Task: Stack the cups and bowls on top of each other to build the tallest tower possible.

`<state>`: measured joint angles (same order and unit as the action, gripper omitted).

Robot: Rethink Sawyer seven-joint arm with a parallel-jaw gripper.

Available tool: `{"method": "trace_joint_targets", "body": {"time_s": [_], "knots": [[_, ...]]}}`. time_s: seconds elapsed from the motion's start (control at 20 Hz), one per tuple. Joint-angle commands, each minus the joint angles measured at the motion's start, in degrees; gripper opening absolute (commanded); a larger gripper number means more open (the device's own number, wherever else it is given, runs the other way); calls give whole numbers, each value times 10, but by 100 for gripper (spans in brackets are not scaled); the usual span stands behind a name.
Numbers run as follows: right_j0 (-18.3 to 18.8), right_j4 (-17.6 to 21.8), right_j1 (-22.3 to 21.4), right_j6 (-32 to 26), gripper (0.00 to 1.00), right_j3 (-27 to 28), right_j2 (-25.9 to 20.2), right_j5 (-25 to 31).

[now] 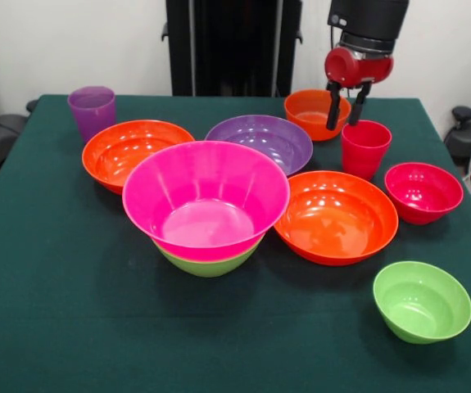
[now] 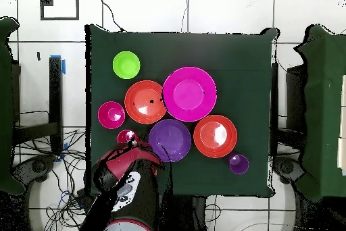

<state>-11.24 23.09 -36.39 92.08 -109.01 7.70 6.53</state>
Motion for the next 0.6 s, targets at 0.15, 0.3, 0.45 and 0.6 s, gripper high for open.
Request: {"method": "trace_joint_targets", "body": {"time_s": [0.15, 0.3, 0.45, 0.6], "knots": [[-23, -38, 24, 105, 100, 19, -19, 5], [-26, -40, 35, 107, 100, 21, -15, -13], [-34, -44, 52, 110, 100, 28, -7, -24], [-41, -48, 62, 115, 100, 25, -1, -38]]}}
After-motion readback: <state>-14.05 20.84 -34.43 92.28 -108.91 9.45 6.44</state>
